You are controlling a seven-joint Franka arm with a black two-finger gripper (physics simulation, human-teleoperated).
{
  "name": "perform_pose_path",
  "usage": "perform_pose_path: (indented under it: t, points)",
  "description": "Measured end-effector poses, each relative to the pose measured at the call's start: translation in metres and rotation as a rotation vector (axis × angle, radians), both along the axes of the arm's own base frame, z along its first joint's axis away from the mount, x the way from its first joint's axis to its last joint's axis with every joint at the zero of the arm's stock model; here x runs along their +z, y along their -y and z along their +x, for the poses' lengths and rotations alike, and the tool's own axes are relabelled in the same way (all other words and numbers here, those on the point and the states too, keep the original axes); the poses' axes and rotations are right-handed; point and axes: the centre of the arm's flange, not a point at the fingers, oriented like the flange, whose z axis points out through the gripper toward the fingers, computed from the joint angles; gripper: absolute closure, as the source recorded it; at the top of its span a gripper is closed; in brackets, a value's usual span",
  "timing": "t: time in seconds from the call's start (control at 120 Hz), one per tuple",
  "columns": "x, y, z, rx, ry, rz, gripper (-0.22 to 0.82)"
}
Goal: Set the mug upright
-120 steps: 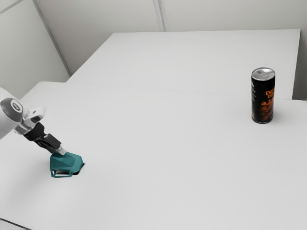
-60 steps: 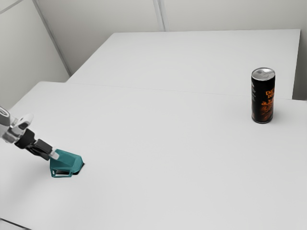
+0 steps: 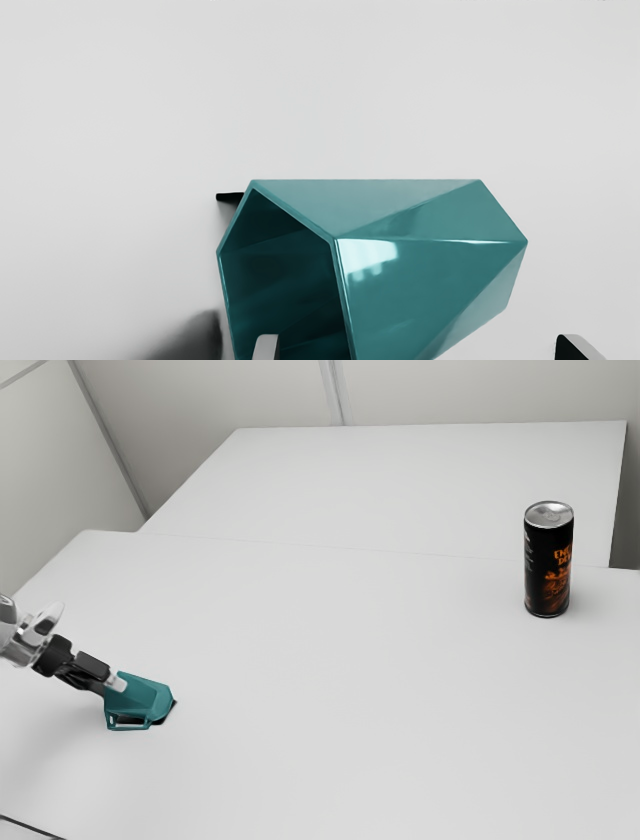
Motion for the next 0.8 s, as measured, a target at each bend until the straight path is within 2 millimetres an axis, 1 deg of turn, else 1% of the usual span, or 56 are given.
perform_pose_path:
  t: [0.283,0.567,0.708,0.8]
  points:
    - [-0.008,0.012,0.004,-0.008,0.005,-0.063,0.00]
    - [-0.012,0.004,-0.006,0.025,0.016,-0.118,0.00]
    - [-0.012,0.006,-0.005,0.016,0.025,-0.133,0.04]
    - [-0.012,0.008,-0.005,0.013,0.030,-0.148,0.08]
